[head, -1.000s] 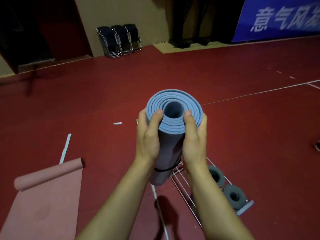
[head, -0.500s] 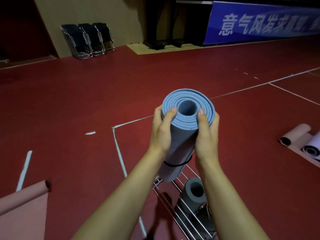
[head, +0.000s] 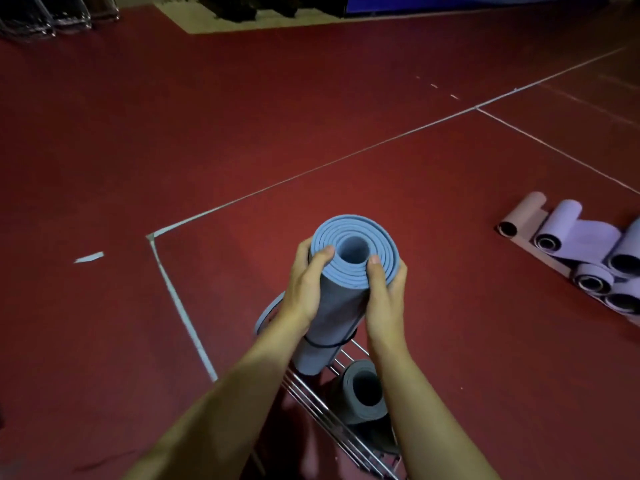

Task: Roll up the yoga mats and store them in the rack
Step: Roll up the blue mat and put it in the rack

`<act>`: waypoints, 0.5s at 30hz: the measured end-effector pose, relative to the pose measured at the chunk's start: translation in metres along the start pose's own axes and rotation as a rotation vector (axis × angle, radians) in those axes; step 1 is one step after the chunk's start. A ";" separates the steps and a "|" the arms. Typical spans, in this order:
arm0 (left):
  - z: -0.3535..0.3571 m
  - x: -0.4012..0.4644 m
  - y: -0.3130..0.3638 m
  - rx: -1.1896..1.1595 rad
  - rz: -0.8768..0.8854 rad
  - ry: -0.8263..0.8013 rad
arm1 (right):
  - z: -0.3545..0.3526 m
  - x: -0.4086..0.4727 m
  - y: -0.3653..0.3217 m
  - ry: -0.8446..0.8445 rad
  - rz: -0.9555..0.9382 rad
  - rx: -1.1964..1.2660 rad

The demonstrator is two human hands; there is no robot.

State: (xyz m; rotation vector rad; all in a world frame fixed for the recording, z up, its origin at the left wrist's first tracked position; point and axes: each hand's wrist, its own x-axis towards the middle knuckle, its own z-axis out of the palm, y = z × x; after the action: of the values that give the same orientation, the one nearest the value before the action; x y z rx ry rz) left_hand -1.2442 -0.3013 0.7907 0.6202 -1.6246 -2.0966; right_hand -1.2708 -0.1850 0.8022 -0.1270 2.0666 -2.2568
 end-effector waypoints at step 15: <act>-0.008 0.058 -0.191 0.246 -0.421 0.102 | -0.041 0.086 0.179 -0.131 0.382 -0.220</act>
State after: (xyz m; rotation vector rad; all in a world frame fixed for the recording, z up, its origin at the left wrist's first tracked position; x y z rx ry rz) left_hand -1.2965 -0.2961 0.5981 1.2231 -1.8321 -2.1082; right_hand -1.3605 -0.1698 0.6214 0.0978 2.0557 -1.7545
